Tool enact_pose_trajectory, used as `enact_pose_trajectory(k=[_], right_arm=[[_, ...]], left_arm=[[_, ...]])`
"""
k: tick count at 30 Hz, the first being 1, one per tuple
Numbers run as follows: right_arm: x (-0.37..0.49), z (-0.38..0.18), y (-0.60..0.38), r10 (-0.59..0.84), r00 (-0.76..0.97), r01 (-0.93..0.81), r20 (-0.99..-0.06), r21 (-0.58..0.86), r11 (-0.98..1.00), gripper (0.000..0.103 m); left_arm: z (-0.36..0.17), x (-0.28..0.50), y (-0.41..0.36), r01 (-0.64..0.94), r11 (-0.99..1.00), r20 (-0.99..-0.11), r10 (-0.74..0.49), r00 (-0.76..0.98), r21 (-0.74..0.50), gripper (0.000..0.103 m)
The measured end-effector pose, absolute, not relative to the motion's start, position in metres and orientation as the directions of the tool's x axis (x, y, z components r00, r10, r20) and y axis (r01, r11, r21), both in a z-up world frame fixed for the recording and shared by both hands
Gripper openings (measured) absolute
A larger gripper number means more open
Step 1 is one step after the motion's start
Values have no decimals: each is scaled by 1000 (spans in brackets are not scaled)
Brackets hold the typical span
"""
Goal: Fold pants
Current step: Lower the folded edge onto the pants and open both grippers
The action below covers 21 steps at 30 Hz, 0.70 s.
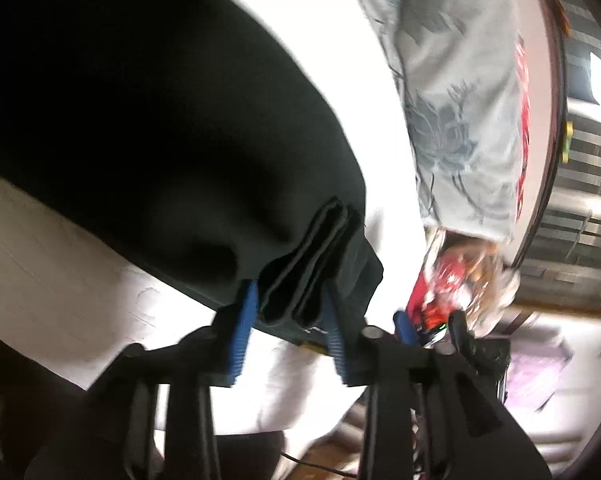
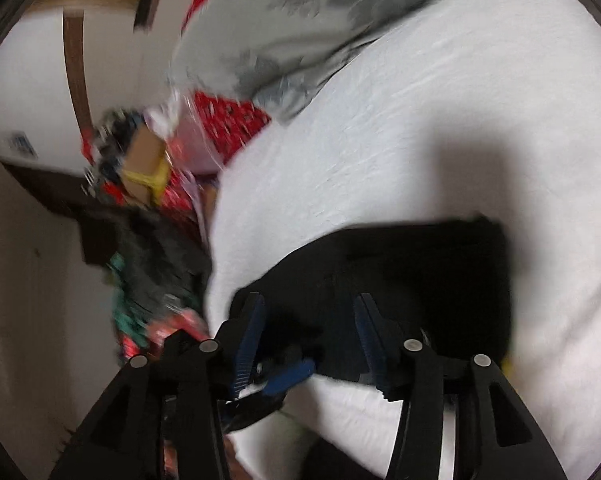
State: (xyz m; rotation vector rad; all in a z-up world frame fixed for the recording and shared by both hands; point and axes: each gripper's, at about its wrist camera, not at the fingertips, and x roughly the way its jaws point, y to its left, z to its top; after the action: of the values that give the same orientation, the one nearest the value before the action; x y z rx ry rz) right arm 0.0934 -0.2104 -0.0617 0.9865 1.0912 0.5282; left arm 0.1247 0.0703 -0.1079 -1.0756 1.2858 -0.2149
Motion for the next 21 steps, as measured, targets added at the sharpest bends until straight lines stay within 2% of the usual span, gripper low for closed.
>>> enact_pose_trajectory(k=[3,9,11,12,13,16,18,20,21], right_arm=[[60,-84,-230,788,420,185,-450,893,411,56],[42,-133,-244,778,462,347,-426,894,284,56],[45,-135,-247,752,504,344,-424,898,275,44],[45,-135,-248,737,516,342,-437,894,290,21],[45,-137,-250,725,515,348,-458,884,312,8],[37,-159,-257,687,510,413,-518,848,333,8],[33,-173,-260,694,516,431,-501,853,296,6],[34,-166,-258,707,516,406,-483,865,294,13],[33,-161,-258,712,509,396,-483,866,305,14]], left_arm=[[-101,127,53,-330,605,-688,-660,303,-725,45],[-104,144,16,-269,721,-769,-599,223,-639,45],[-102,149,7,-248,759,-798,-561,220,-602,45],[-102,152,0,-232,808,-839,-498,220,-541,45],[-103,154,-4,-222,839,-864,-456,213,-497,44],[-110,159,-18,-196,885,-901,-388,196,-423,42],[-107,159,-25,-173,907,-916,-350,195,-383,43],[-103,157,-26,-155,910,-915,-352,197,-384,42],[-99,154,-22,-148,902,-907,-374,196,-404,42]])
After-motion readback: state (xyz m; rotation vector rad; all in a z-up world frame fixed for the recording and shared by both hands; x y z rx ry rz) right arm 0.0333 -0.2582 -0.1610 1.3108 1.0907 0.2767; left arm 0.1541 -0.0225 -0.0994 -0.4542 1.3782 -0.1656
